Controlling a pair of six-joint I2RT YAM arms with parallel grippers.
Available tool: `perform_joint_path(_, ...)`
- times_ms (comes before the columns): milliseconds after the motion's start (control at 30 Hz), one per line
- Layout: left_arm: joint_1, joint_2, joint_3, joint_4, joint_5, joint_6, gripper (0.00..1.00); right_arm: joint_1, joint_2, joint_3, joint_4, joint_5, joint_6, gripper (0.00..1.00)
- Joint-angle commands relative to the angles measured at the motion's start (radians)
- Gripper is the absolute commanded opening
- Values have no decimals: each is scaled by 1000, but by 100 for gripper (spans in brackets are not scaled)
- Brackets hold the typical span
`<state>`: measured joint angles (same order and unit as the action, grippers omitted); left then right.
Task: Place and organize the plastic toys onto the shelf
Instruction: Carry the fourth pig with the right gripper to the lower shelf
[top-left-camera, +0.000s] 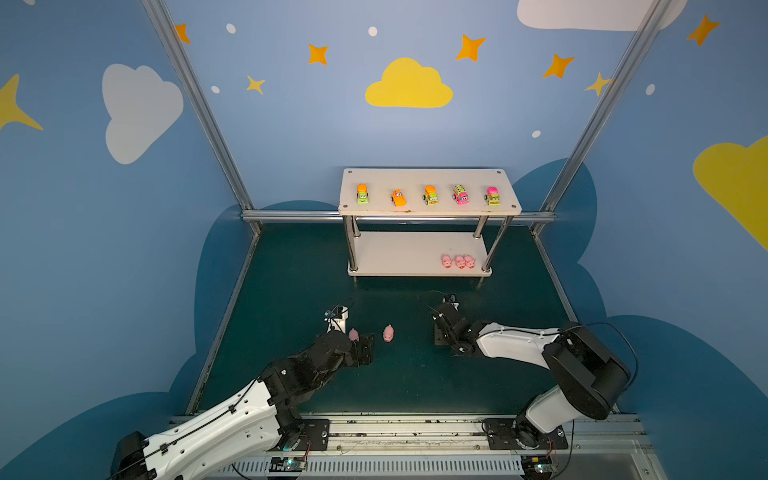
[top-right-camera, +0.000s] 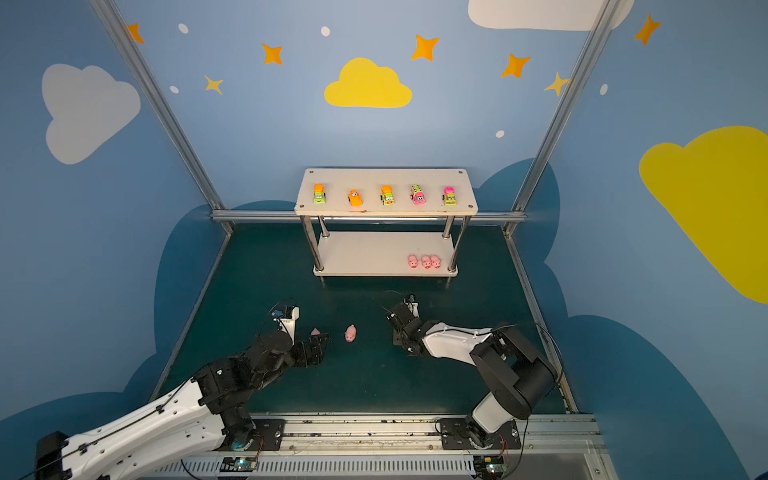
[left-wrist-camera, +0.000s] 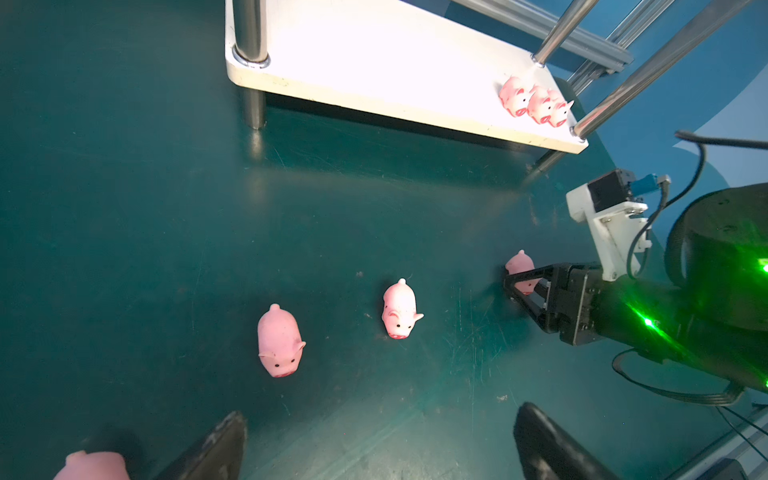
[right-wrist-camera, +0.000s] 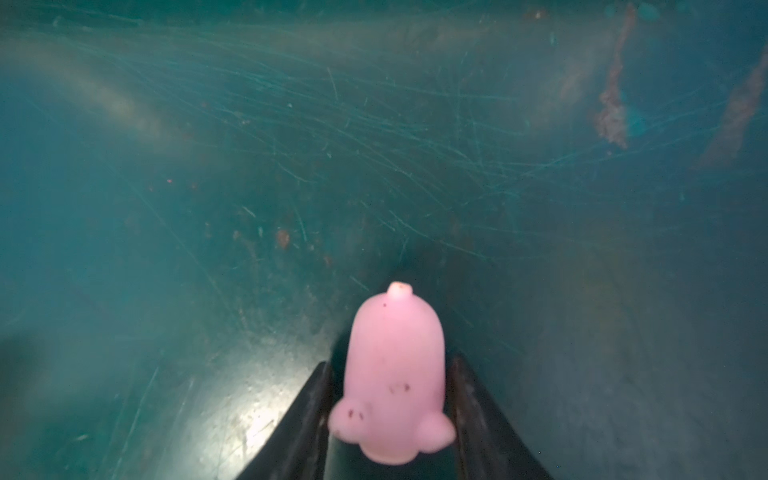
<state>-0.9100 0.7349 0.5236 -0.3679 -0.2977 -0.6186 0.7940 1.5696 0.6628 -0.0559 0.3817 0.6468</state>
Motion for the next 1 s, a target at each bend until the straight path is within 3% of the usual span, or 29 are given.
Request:
perform_joint_path(0,2,20,37,24,6,0,100,6,20,-42,-16,-37,8,44)
perform_joint_path(633,2,60,55,34,-2,27,100,8,-20,-12,-92,-30,0,25)
perform_joint_path(967,4,-3,14,24,-37,46,100,7,-42,105,-202,-23,-35,23)
